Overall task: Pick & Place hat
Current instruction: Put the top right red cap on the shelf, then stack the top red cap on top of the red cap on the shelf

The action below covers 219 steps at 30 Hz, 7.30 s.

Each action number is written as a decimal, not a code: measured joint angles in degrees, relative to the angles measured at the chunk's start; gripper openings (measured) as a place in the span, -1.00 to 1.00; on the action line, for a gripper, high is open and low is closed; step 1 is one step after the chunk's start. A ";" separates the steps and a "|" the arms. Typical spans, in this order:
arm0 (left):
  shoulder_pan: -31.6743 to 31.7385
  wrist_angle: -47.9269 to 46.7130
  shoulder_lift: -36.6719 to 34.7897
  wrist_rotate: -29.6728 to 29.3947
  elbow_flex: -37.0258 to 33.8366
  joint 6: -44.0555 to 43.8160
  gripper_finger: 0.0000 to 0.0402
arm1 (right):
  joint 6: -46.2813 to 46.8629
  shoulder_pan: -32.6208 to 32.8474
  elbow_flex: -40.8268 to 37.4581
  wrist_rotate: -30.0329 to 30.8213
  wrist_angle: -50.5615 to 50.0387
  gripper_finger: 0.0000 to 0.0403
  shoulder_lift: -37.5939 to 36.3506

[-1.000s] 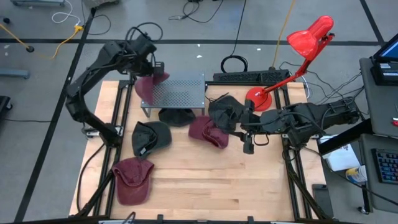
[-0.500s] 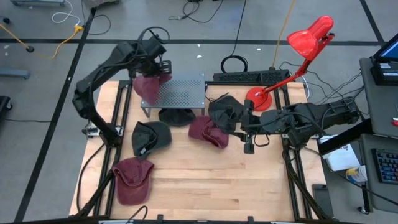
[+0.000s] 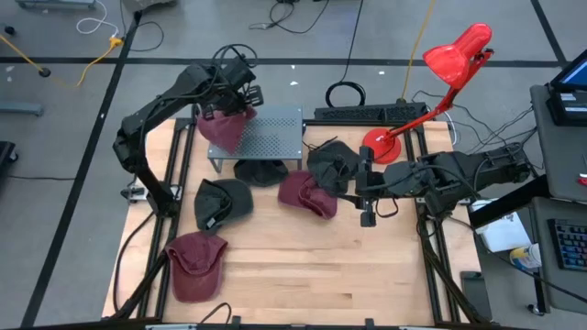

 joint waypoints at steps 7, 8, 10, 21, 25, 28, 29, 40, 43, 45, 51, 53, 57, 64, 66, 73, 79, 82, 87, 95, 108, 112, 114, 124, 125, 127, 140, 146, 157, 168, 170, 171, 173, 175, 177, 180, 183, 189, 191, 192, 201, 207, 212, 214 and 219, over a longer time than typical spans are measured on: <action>-1.31 0.37 2.10 -1.02 0.00 -2.71 -1.00 | -1.56 0.00 0.00 -0.06 0.00 -0.24 0.02; -1.56 0.40 2.41 -1.08 0.01 -2.89 -0.99 | -1.65 0.00 0.00 -0.06 0.00 -0.24 0.02; -1.49 0.43 2.73 -0.50 0.01 -2.92 -0.96 | -1.65 0.00 0.00 -0.06 0.00 -0.23 0.02; -1.48 4.19 3.04 3.69 0.00 2.88 -0.52 | -1.65 0.00 0.00 -0.12 -0.02 -0.22 0.02; -1.18 3.87 2.78 4.63 0.00 3.70 -0.33 | -1.63 0.00 0.00 -0.14 -0.02 -0.22 0.02; -0.99 3.98 1.93 6.09 0.00 5.27 -0.22 | -1.59 0.00 0.00 -0.14 -0.02 -0.22 0.02; -0.90 4.13 1.48 6.60 0.00 6.41 -0.18 | -1.41 0.00 0.00 -0.15 -0.02 -0.22 0.02; 2.69 2.14 -3.65 0.82 0.02 25.30 -0.06 | -0.12 0.02 0.00 -0.17 0.01 -0.22 0.02; 4.12 -0.19 -3.62 -3.31 0.04 30.64 -0.06 | -0.16 0.02 0.00 -0.17 0.00 -0.22 0.02; 5.31 -1.66 -3.60 -6.71 0.04 34.05 -0.06 | -0.13 0.02 0.00 -0.17 0.00 -0.22 0.02; 8.76 -4.24 -3.60 -15.57 -1.63 39.92 -0.10 | -0.12 0.02 0.00 -0.17 0.00 -0.22 0.02; 10.44 -4.50 -3.62 -15.99 -2.79 42.65 -0.13 | -0.12 0.02 0.00 -0.17 0.00 -0.22 0.02; 13.42 -3.71 -3.61 -15.95 -6.35 46.94 -0.22 | -0.12 0.02 0.00 -0.17 0.00 -0.22 0.02; 16.89 -2.24 -3.58 -14.36 -14.53 48.58 -0.32 | 1.10 0.02 0.00 -0.12 0.00 -0.22 0.02; 17.85 -1.54 -3.54 -13.90 -16.45 48.18 -0.33 | 2.40 0.00 0.00 -0.12 0.00 -0.22 0.02; 20.20 2.39 -3.56 -13.48 -21.92 48.46 -0.35 | 5.08 0.00 0.00 -0.12 0.00 -0.22 0.02; 22.18 4.38 -3.56 -13.58 -23.04 47.61 -0.35 | 5.11 0.00 0.00 -0.12 0.00 -0.22 0.02; 22.94 3.80 -3.56 -11.82 -23.04 47.97 -0.35 | 5.11 0.00 0.00 -0.12 0.00 -0.22 0.02; 23.09 1.17 -3.56 -8.51 -23.04 48.42 -0.35 | 4.96 0.00 0.00 -0.12 0.00 -0.22 0.02; 22.77 -3.08 -3.56 -4.42 -23.04 47.13 -0.35 | 3.99 0.00 0.00 -0.12 0.00 -0.22 0.02; 22.01 -4.74 -5.86 -3.89 -20.80 41.76 -0.35 | 4.04 0.00 0.00 -0.12 0.00 -0.22 0.02; 21.26 -4.22 -9.64 -0.93 -20.44 39.60 -0.35 | 5.74 0.00 0.00 -0.09 0.00 -0.22 0.02; 20.47 -3.11 -12.20 2.66 -20.35 39.72 -0.35 | 6.91 0.00 0.00 0.29 0.00 -0.22 0.02; 12.88 7.73 -26.50 14.29 -20.33 38.69 -0.35 | 8.81 -0.04 0.00 1.69 -0.03 -0.22 0.02; 11.84 8.80 -27.89 14.94 -20.33 37.90 -0.35 | 8.66 -0.04 0.00 1.69 -0.04 -0.22 0.02; 9.67 11.03 -30.58 15.32 -20.33 37.09 -0.35 | 7.85 -0.04 0.00 1.69 -0.04 -0.22 0.02; -8.33 19.84 -40.85 19.58 -20.29 34.43 -0.35 | 5.48 -0.02 0.00 1.67 -0.04 -0.22 0.02; -18.30 22.15 -41.49 19.60 -20.29 36.63 -0.35 | 7.48 -0.02 0.00 1.47 -0.04 -0.22 0.02; -34.32 21.37 -31.12 17.39 -20.31 49.70 -0.35 | 10.56 0.02 0.00 1.43 -0.04 -0.22 0.02; -40.89 21.44 -17.84 18.04 -20.31 60.88 -0.35 | 13.02 0.55 0.00 1.30 -0.06 -0.22 -0.12; -41.14 21.48 -15.36 18.06 -20.31 60.82 -0.35 | 14.60 0.55 0.00 1.37 -0.05 -0.22 -0.29; -41.25 21.48 -14.15 18.05 -20.31 60.76 -0.35 | 15.26 0.55 0.00 1.47 -0.05 -0.22 -0.55; -41.27 21.46 -11.76 17.69 -20.33 61.11 -0.35 | 16.40 0.55 0.00 1.53 0.00 -0.22 -0.82; -41.27 21.50 -9.47 16.74 -20.32 61.28 -0.33 | 17.25 0.55 0.00 1.52 -0.02 -0.22 -1.28; -41.27 21.51 -7.07 16.01 -20.31 62.64 -0.30 | 17.91 0.55 0.00 1.54 0.00 -0.22 -1.65; -41.27 21.85 -3.58 13.10 -20.33 64.05 -0.19 | 17.91 0.55 0.00 1.54 0.24 -0.22 -2.27; -41.29 22.70 -0.51 9.87 -20.33 64.95 -0.05 | 17.87 0.55 0.00 1.58 1.43 -0.22 -2.81; -41.27 28.23 5.13 5.45 -20.33 67.41 0.17 | 17.50 0.55 0.00 1.47 2.85 -0.22 -3.69; -41.24 29.31 7.17 5.04 -20.33 68.41 0.22 | 17.50 0.55 0.00 1.46 2.85 -0.22 -3.77; -41.24 29.68 8.24 4.47 -20.33 68.84 0.23 | 17.49 0.55 0.00 1.46 2.85 -0.22 -3.78; -41.13 32.40 17.03 -0.94 -20.35 69.15 0.24 | 15.20 0.55 0.00 1.41 2.80 -0.22 -3.78; -40.70 32.89 21.59 -3.80 -20.35 69.10 0.17 | 14.85 0.55 0.00 1.40 2.80 -0.22 -3.77; -40.24 33.13 22.80 -3.50 -20.35 68.51 0.10 | 14.83 0.55 0.00 1.36 2.80 -0.22 -3.76; -40.11 33.27 22.80 -3.46 -20.35 67.63 0.06 | 14.83 0.55 0.00 1.20 2.79 -0.22 -3.76; -40.11 33.24 22.80 -3.43 -20.35 67.66 -0.10 | 14.39 0.55 0.00 1.19 2.80 -0.22 -3.76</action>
